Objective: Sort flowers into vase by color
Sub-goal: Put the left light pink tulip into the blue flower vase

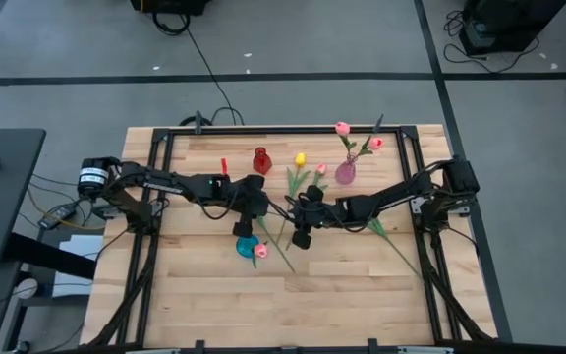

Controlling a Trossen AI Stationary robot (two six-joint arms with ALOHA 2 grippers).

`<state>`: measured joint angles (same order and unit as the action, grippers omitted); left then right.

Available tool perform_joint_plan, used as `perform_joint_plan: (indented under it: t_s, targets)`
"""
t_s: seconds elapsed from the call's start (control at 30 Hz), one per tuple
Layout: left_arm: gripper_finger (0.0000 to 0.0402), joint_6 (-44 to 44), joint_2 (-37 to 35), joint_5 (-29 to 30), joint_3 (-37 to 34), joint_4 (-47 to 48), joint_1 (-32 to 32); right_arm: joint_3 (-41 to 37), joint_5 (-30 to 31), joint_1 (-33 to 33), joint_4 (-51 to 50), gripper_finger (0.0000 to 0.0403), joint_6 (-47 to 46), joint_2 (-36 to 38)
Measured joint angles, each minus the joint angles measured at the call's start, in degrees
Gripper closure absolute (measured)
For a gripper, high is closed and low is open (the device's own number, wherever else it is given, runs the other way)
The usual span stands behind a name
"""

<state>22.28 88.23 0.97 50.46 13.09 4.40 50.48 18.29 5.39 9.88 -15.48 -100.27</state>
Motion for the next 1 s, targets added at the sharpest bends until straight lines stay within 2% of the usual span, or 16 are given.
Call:
perform_joint_plan:
  t_s: [0.27, 0.5, 0.63, 0.7, 0.8, 1.0]
  targets:
    - [0.0395, -1.4, 0.0, 0.1, 0.0, -0.1, 0.0, 0.0, -0.8, -0.3, -0.8, 0.0388, -1.6, 0.0]
    - [0.0363, -3.6, -3.1, 2.6, -0.1, -1.0, 0.5, 0.0, -1.4, -1.2, -1.7, 0.0388, -6.5, 0.0]
    - [0.0347, -5.1, -8.5, -2.1, -1.3, -2.7, 2.3, 0.0, -1.2, -0.4, -5.1, 0.0392, -9.4, 0.9]
    - [0.0345, -6.4, -11.3, -6.4, -3.6, -6.8, 3.3, 0.0, 1.6, 0.7, -7.2, 0.039, -11.1, 2.1]
    - [0.0344, -8.2, -14.6, -11.6, -8.7, -13.0, 4.4, 0.0, 9.7, 3.0, -8.4, 0.0388, -11.9, 4.3]
    - [0.0344, -12.3, -16.8, -12.6, -16.2, -22.9, 4.6, 0.0, 24.5, 6.0, -4.9, 0.0387, -8.7, 7.4]
